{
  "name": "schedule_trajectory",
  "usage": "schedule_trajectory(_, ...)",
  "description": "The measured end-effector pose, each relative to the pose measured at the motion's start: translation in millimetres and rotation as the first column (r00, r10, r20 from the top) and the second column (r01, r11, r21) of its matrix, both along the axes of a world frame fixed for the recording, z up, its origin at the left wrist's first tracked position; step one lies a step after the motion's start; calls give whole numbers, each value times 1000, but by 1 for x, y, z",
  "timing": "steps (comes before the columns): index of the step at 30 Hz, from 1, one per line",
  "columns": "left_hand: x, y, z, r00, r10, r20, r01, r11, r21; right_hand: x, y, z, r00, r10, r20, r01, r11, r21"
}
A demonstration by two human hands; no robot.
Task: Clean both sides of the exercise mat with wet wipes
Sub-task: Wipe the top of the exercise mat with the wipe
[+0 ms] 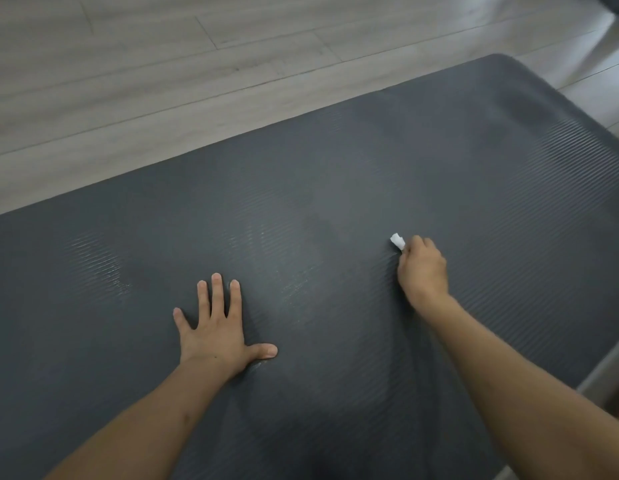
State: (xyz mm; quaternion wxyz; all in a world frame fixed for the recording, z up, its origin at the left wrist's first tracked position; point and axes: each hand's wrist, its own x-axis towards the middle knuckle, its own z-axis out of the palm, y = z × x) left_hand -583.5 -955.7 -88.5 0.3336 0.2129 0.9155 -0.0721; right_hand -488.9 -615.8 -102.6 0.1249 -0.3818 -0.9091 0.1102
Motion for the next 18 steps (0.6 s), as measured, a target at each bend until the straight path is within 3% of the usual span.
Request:
schedule_trajectory(1, 0, 0, 1, 1000, 3, -5, -3, 1000, -3, -3, -12, -1, 997, -68, -26, 67, 998, -11)
schedule_trajectory(3, 4, 2, 4, 1000, 28, -2, -28, 1000, -10, -13, -68, -8, 996, -47, -74, 44, 998, -38)
schedule_trajectory(5, 6, 1, 8, 998, 61, 12, -61, 998, -5, -14, -141, -14, 974, 200, -106, -208, 976, -69)
schedule_trajectory(7, 3, -3, 13, 995, 53, 80, -52, 999, -15, 3, -194, -14, 844, 533, -61, -536, 837, -108)
schedule_trajectory(9, -2, -7, 16, 991, 21, 130, -18, 1000, -19, 14, -176, -14, 717, 697, -14, -695, 712, -103)
schedule_trajectory(11, -3, -6, 16, 990, 11, 140, -8, 1000, -22, 12, -114, -14, 778, 628, 15, -628, 778, -27)
schedule_trajectory(14, 1, 1, 15, 993, 36, 112, -33, 999, -30, 14, -20, -7, 973, 225, 58, -227, 973, 39)
schedule_trajectory(16, 3, 2, 14, 994, 42, 103, -39, 999, -36, 11, -23, -2, 1000, 3, -2, -3, 1000, 18)
schedule_trajectory(18, 4, 0, 12, 994, 50, 101, -47, 998, -31, 3, -82, -5, 995, -56, -86, 54, 998, -29)
